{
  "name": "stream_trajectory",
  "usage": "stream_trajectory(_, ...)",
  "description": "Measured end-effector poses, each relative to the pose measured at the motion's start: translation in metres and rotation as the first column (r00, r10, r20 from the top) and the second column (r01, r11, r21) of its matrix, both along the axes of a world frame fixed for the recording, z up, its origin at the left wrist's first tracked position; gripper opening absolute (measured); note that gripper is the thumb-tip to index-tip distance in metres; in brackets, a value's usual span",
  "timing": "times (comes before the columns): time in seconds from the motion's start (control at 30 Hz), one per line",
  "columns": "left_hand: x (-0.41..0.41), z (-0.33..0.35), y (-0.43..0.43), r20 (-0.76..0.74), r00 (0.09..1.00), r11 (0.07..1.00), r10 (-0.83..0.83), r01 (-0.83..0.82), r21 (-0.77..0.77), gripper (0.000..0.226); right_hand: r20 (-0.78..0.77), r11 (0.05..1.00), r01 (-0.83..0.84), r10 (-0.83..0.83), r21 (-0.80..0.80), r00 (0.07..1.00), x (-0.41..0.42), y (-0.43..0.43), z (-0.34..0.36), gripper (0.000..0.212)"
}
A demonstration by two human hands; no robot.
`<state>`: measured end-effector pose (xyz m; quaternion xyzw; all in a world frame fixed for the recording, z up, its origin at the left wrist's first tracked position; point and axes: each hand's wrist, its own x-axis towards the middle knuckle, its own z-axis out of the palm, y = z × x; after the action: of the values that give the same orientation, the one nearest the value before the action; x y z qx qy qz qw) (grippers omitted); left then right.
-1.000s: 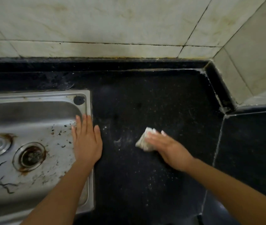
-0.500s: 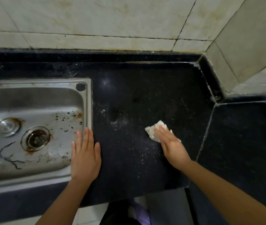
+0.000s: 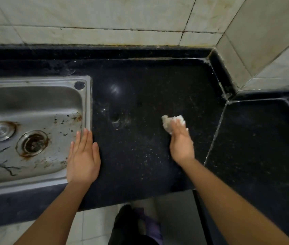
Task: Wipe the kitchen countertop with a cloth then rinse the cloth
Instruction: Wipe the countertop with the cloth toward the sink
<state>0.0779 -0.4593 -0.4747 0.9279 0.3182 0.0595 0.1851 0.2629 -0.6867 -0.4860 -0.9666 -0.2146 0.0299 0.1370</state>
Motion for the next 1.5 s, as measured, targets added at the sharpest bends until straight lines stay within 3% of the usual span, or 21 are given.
stream_trajectory(0.07, 0.001, 0.0, 0.0, 0.003, 1.0, 1.0, 0.002, -0.002, 0.003, 0.051, 0.036, 0.992, -0.118, 0.116, 0.047, 0.993, -0.051, 0.002, -0.005, 0.062)
stream_trajectory(0.2, 0.001, 0.0, 0.0, 0.005, 1.0, 1.0, 0.0, 0.0, -0.001, 0.051, 0.001, 0.893, -0.44, 0.442, -0.095, 0.897, -0.139, -0.004, -0.016, 0.067)
stream_trajectory(0.37, -0.001, 0.0, 0.001, 0.01, 1.0, 1.0, 0.003, -0.003, -0.009, 0.05, -0.055, 0.669, -0.743, 0.741, -0.025, 0.669, -0.092, -0.041, 0.011, 0.08)
stream_trajectory(0.43, -0.001, 0.0, 0.001, 0.014, 1.0, 1.0, 0.001, 0.0, -0.014, 0.05, -0.031, 0.789, -0.614, 0.614, 0.001, 0.789, -0.054, -0.06, 0.015, 0.081)
stream_trajectory(0.5, -0.001, 0.001, 0.002, 0.018, 1.0, 0.999, 0.004, -0.003, -0.032, 0.05, -0.072, 0.935, -0.354, 0.353, -0.007, 0.933, -0.027, -0.076, 0.015, 0.074)
stream_trajectory(0.57, -0.001, 0.001, 0.003, 0.02, 1.0, 0.998, 0.012, -0.011, -0.062, 0.051, -0.073, 0.998, -0.07, 0.069, -0.006, 0.995, -0.013, -0.088, 0.011, 0.07)
stream_trajectory(0.67, -0.002, -0.002, 0.005, 0.011, 1.0, 0.998, -0.004, 0.004, -0.067, 0.053, -0.06, 0.946, 0.324, -0.323, 0.009, 0.945, -0.025, -0.085, 0.009, 0.064)
stream_trajectory(0.73, -0.002, -0.002, 0.005, 0.023, 1.0, 0.997, -0.019, 0.021, -0.068, 0.053, -0.039, 0.894, 0.446, -0.445, 0.049, 0.895, -0.057, -0.068, 0.012, 0.061)
stream_trajectory(0.83, -0.002, -0.001, 0.006, 0.031, 0.998, 0.995, -0.046, 0.048, -0.09, 0.054, -0.08, 0.92, 0.365, -0.356, 0.142, 0.931, -0.121, -0.03, 0.014, 0.059)
stream_trajectory(1.0, -0.004, -0.003, 0.008, 0.027, 0.996, 0.99, -0.081, 0.084, -0.114, 0.054, -0.103, 0.98, -0.042, 0.062, 0.192, 0.993, -0.2, 0.033, 0.006, 0.068)
stream_trajectory(1.1, -0.006, -0.005, 0.009, 0.01, 0.995, 0.986, -0.095, 0.096, -0.133, 0.055, -0.105, 0.909, -0.374, 0.397, 0.182, 0.912, -0.194, 0.02, 0.011, 0.085)
stream_trajectory(1.17, -0.006, -0.003, 0.01, 0.008, 0.994, 0.984, -0.108, 0.108, -0.142, 0.055, -0.082, 0.869, -0.486, 0.493, 0.099, 0.866, -0.166, -0.002, 0.018, 0.085)
stream_trajectory(1.33, -0.006, -0.002, 0.009, 0.012, 0.996, 0.983, -0.093, 0.093, -0.16, 0.056, -0.103, 0.982, -0.19, 0.191, 0.018, 0.976, -0.07, -0.021, 0.027, 0.064)
stream_trajectory(1.5, -0.004, -0.002, 0.008, 0.028, 0.998, 0.982, -0.063, 0.067, -0.177, 0.054, -0.114, 0.992, 0.12, -0.116, 0.031, 0.987, -0.001, 0.03, 0.019, 0.051)
